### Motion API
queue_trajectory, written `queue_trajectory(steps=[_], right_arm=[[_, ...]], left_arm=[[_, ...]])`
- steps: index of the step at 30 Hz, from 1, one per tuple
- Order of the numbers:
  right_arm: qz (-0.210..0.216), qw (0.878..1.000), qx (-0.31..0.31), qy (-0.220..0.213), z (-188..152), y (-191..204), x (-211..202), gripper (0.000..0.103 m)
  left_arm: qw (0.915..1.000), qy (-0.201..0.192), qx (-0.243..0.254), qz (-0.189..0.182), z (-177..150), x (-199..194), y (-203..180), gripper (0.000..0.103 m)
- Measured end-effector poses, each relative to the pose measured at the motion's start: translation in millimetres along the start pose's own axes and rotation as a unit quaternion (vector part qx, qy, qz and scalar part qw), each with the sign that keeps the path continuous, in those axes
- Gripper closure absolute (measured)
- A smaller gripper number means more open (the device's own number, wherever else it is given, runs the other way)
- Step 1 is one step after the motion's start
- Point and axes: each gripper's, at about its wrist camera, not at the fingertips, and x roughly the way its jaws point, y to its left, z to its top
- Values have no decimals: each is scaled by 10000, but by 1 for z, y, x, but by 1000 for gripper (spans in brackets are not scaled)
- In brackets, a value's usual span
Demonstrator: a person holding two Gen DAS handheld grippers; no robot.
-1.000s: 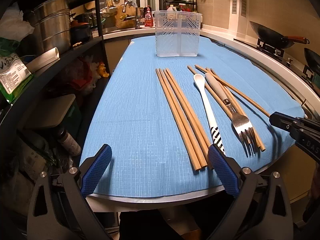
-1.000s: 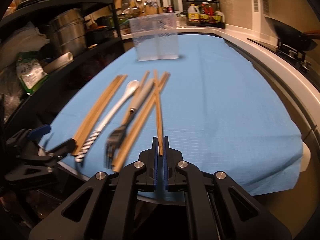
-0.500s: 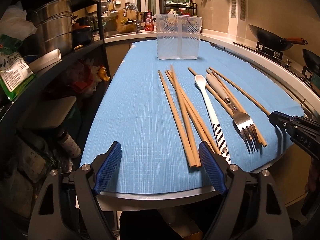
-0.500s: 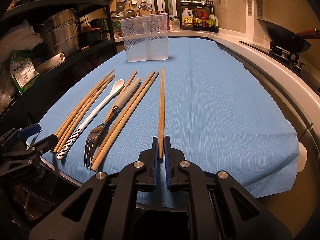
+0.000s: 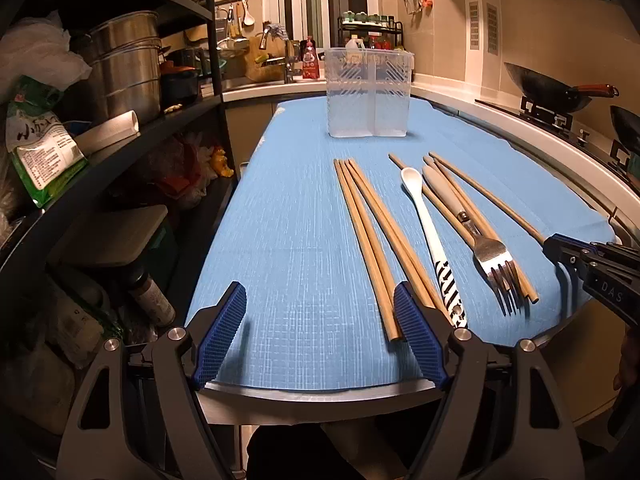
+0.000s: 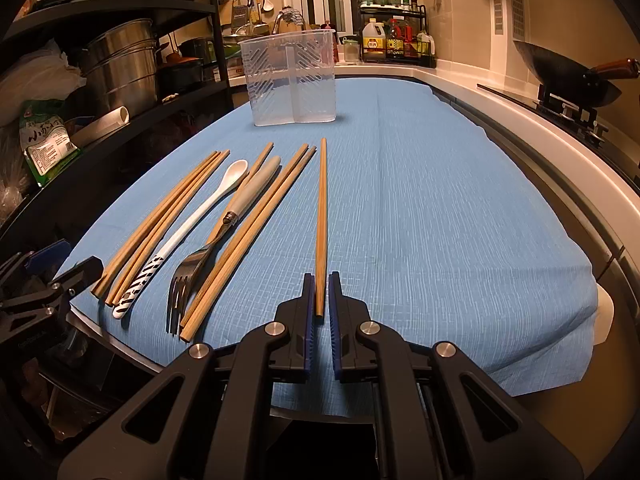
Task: Organize utensils
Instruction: 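Hold the chopstick in the right tool while the left tool grasps another chopstick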
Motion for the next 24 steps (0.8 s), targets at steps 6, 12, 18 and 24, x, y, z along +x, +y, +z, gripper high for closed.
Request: queue_trajectory(steps=[6, 12, 18, 24], right_arm=[[-14, 10000, -35, -29, -1, 0, 0, 94], [-103, 9993, -131, -322, -5, 1, 3, 91], [20, 9987, -247, -444, -6, 2, 2, 97], [38, 9989, -178, -425, -4, 2, -3, 98]], left_arm=[[9998, 187, 79, 2, -4, 10, -5, 28], [9998, 44, 81, -153, -2, 16, -7, 44], [9990, -53, 260, -370, 3, 22, -14, 83], [9983, -241, 311, -438, 4, 15, -9, 96]])
